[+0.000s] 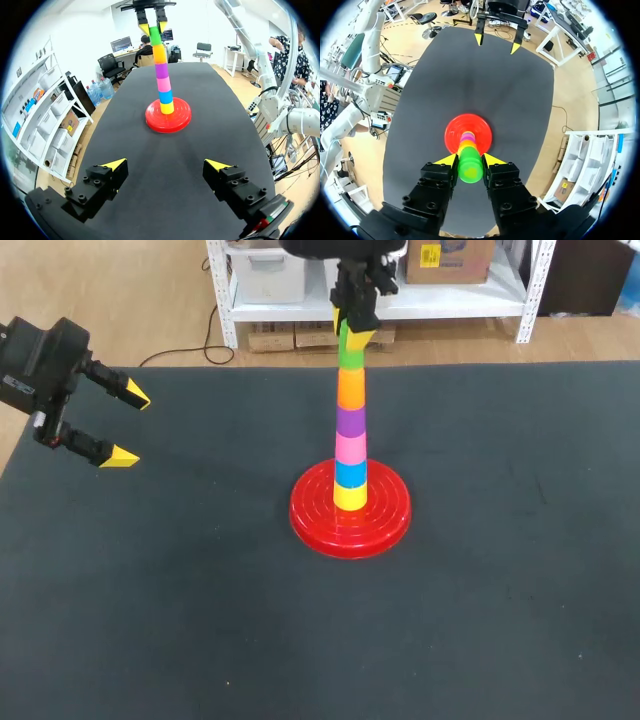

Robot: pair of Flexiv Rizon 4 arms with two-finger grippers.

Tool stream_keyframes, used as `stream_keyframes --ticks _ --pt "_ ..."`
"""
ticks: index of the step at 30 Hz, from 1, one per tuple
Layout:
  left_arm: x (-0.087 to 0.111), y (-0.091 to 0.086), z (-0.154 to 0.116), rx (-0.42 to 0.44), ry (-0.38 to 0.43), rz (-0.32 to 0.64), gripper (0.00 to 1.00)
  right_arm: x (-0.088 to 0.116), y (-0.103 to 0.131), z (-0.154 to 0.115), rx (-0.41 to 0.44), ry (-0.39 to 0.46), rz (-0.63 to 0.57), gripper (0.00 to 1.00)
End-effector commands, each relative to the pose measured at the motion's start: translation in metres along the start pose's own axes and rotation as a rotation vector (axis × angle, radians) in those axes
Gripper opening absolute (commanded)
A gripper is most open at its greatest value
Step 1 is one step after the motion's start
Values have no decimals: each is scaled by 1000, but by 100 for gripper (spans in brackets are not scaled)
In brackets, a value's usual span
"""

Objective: Pick up and stack the cylinders on the red base in this order: pink,purple,orange,green

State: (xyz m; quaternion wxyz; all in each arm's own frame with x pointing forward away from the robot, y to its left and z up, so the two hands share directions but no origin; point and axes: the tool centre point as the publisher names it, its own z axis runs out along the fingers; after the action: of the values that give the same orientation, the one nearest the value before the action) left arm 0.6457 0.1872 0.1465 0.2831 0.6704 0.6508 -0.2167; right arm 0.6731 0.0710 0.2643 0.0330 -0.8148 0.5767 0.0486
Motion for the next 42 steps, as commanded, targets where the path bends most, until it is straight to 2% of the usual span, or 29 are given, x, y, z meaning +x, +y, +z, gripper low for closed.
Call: stream_keyframes --ticks 1,42 --pt "1 0 0 -2 -1 1 100 1 5 -2 11 0 -5 0" --pt "1 0 0 -2 -1 1 100 5 4 20 -45 0 10 0"
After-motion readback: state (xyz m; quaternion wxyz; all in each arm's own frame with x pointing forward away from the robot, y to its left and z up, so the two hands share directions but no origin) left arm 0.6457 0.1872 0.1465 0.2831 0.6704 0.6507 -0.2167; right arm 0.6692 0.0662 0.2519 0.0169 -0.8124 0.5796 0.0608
